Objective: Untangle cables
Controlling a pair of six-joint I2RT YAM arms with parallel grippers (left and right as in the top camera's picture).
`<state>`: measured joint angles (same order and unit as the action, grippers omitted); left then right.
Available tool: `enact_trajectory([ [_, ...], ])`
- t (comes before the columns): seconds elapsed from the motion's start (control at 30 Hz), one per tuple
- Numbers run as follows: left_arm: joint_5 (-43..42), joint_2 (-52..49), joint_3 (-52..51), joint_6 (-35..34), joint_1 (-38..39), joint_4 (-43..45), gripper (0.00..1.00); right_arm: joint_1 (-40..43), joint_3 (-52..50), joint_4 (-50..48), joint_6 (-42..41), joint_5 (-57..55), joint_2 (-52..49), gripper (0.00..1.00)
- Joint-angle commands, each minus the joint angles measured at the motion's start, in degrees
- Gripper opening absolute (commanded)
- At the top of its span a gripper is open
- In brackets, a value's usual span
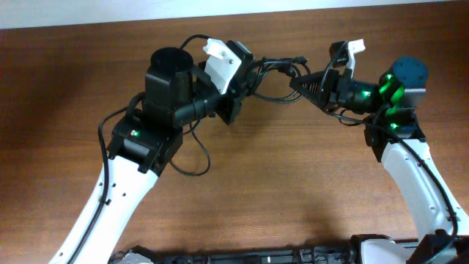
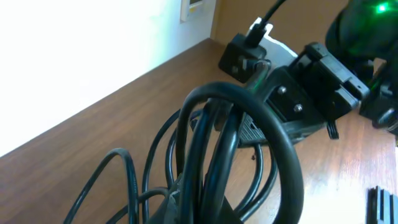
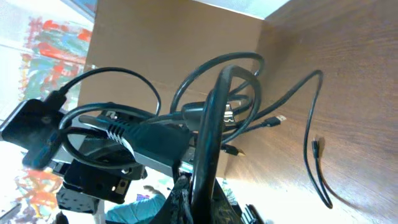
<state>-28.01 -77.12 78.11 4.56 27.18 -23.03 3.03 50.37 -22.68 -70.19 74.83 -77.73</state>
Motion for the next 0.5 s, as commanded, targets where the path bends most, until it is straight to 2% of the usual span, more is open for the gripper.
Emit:
enact_trajectory([
  [0.0, 0.26, 1.62, 0.7, 2.51, -0.24, -0.52, 0.0, 0.48, 0.07, 0.72, 4.04, -0.52, 0.42, 0.04],
  [0.1, 0.24, 1.88, 0.7, 4.22, -0.24, -0.68, 0.0, 0.48, 0.07, 6.99, 8.76, -2.1, 0.42, 0.04],
  [0.23, 0.26, 3.78, 0.7, 9.35, -0.24, -0.66, 0.0, 0.48, 0.07, 24.85, 16.68, -8.66, 0.42, 0.04],
  [0.33, 0.48, 4.17, 0.7, 13.0, -0.26, -1.01, 0.0, 0.46, 0.07, 27.23, 17.03, -9.31, 0.44, 0.04],
  [0.37, 0.72, 4.09, 0.7, 16.7, -0.24, -2.29, 0.0, 0.48, 0.07, 27.23, 17.05, -9.05, 0.44, 0.05],
  [0.47, 9.27, 3.76, 0.7, 23.19, -0.24, -6.25, 0.0, 0.37, 0.07, 27.21, 17.33, -8.02, 0.44, 0.1],
])
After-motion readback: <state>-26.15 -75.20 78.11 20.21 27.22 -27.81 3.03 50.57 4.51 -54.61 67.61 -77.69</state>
